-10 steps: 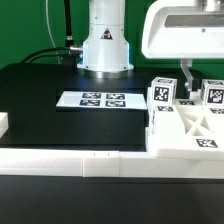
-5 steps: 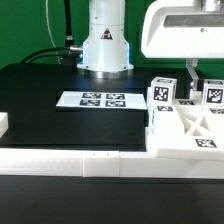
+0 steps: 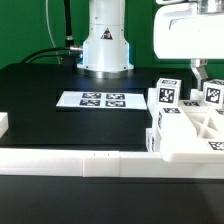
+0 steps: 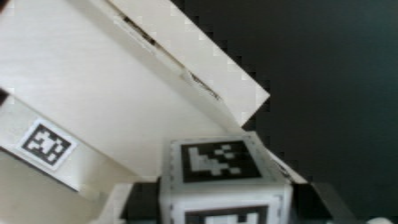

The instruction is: Assemble chair

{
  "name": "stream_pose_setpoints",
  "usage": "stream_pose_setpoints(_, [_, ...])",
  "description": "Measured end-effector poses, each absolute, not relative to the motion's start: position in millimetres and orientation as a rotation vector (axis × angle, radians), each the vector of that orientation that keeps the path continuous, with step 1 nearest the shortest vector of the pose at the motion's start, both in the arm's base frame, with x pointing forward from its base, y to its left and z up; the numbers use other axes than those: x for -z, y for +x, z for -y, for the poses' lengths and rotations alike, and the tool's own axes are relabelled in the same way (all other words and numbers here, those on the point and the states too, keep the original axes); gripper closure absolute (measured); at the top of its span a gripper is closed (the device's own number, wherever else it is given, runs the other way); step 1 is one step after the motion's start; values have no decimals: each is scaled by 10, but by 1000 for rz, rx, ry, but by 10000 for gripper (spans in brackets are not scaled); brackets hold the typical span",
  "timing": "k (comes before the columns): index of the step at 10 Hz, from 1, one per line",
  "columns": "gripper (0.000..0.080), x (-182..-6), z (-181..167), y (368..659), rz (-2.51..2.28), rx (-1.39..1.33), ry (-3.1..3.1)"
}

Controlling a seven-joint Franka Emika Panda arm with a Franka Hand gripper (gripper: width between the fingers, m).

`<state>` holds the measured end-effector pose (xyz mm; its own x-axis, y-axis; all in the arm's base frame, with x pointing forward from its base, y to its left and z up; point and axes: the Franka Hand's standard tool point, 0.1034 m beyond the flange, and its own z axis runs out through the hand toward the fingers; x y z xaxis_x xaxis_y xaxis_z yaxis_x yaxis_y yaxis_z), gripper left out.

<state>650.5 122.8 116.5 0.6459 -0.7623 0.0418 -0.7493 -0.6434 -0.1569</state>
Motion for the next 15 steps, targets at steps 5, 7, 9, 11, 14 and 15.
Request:
stream_pose_setpoints(5, [515, -1160, -1237, 6499, -1752, 104, -2420])
stream_pose_setpoints(7, [515, -1153, -1256, 6495, -2012, 67, -2151])
stream_pose_setpoints(9, [515, -1157, -1286, 6495, -2217, 34, -1894])
stream_pose_setpoints(11, [439, -1154, -1282, 6494, -2205, 35, -1910])
stream_pose_setpoints(14, [184, -1138, -1273, 6489, -2038, 56, -2115])
stream_pose_setpoints(15, [184, -1135, -1294, 6492, -1953, 75, -2208])
